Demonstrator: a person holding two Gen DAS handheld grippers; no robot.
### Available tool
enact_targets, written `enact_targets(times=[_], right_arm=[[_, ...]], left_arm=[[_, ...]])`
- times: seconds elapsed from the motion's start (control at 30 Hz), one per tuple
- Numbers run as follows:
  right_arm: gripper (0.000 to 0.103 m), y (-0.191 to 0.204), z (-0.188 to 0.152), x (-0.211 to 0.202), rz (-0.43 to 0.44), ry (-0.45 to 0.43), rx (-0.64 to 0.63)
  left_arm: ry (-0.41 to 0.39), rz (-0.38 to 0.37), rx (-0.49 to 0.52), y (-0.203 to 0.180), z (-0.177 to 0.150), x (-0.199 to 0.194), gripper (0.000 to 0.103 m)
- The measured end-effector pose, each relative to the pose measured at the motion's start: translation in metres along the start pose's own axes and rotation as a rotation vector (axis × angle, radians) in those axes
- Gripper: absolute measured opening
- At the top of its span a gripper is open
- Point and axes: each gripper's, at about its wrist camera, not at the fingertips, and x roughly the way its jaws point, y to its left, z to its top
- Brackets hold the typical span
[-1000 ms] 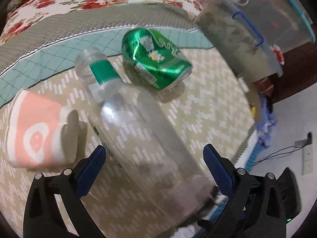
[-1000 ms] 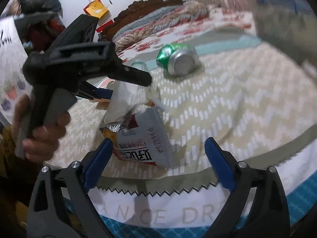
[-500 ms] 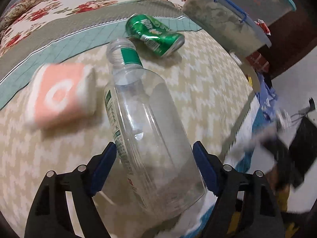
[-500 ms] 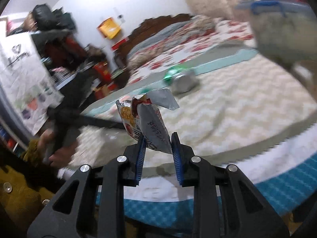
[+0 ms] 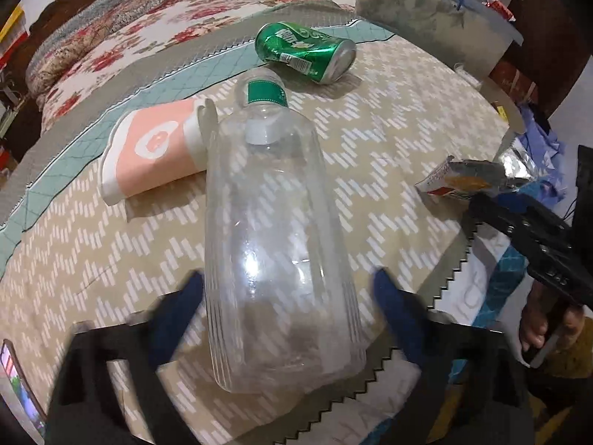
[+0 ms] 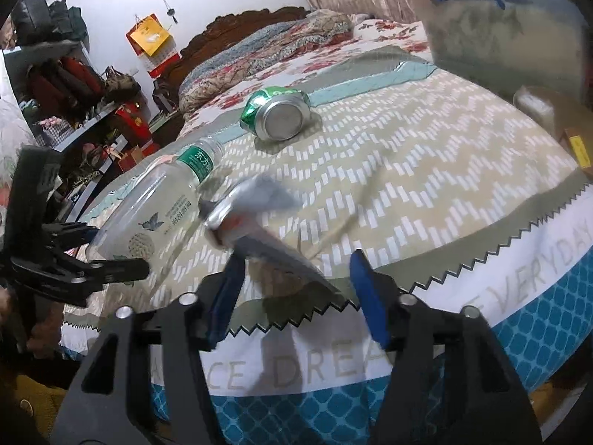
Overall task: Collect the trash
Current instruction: 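Carry the wrapper and bottle to the bin and open both grippers over it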
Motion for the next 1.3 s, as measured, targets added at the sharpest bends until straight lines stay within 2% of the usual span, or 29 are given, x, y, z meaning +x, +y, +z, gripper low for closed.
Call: enact_targets(times=[0.13, 0.2, 0.23, 0.27, 0.33, 0.5, 0.67, 0.73, 0.83, 0.93, 1.0, 1.03, 1.2, 1.23, 1.3], right_arm=[[0.060, 0.005, -0.001, 0.002, 0.012, -0.005, -0.022], [0.043, 0.006, -0.004, 0.000, 0.033, 0.000, -0.034], [0.028, 0.007, -0.004, 0.000, 0.048, 0.002, -0.040], [0.019, 0.008, -0.005, -0.002, 0.061, -0.006, -0.041], [0.013, 0.007, -0.004, -0.008, 0.075, -0.035, -0.039], [0.011, -0.016, 0.001, -0.024, 0.025, -0.112, 0.034], [0.011, -0.077, 0.014, -0.058, -0.095, -0.225, 0.191], [0.011, -0.106, 0.020, -0.074, -0.166, -0.268, 0.249], [0.011, -0.152, 0.029, -0.096, -0.282, -0.321, 0.326], [0.011, -0.200, 0.041, -0.109, -0.378, -0.340, 0.406], [0.011, -0.223, 0.051, -0.112, -0.412, -0.341, 0.427], [0.011, -0.233, 0.055, -0.111, -0.445, -0.333, 0.432], [0.011, -0.269, 0.068, -0.103, -0.484, -0.320, 0.459], [0.011, -0.276, 0.072, -0.099, -0.489, -0.314, 0.463], [0.011, -0.285, 0.076, -0.095, -0.503, -0.300, 0.461]], left_arm=[[-0.037, -0.014, -0.009, 0.010, -0.009, -0.012, 0.060], [-0.055, -0.015, 0.007, 0.008, -0.014, -0.020, 0.060], [-0.067, -0.034, 0.013, 0.008, -0.017, -0.026, 0.060], [-0.078, -0.053, 0.016, 0.007, -0.019, -0.031, 0.060], [-0.118, -0.116, 0.030, 0.003, -0.021, -0.046, 0.060], [-0.161, -0.253, 0.078, -0.020, 0.003, -0.058, 0.060], [-0.147, -0.373, 0.231, -0.084, 0.062, -0.041, 0.060], [-0.119, -0.421, 0.297, -0.119, 0.097, -0.027, 0.060], [-0.047, -0.501, 0.341, -0.167, 0.150, 0.000, 0.060], [0.032, -0.550, 0.351, -0.215, 0.198, 0.027, 0.060], [0.070, -0.586, 0.351, -0.239, 0.222, 0.040, 0.060], [0.092, -0.592, 0.349, -0.253, 0.235, 0.047, 0.060], [0.150, -0.572, 0.370, -0.305, 0.271, 0.076, 0.062], [0.157, -0.553, 0.363, -0.314, 0.276, 0.083, 0.065], [0.152, -0.525, 0.354, -0.327, 0.281, 0.090, 0.084]])
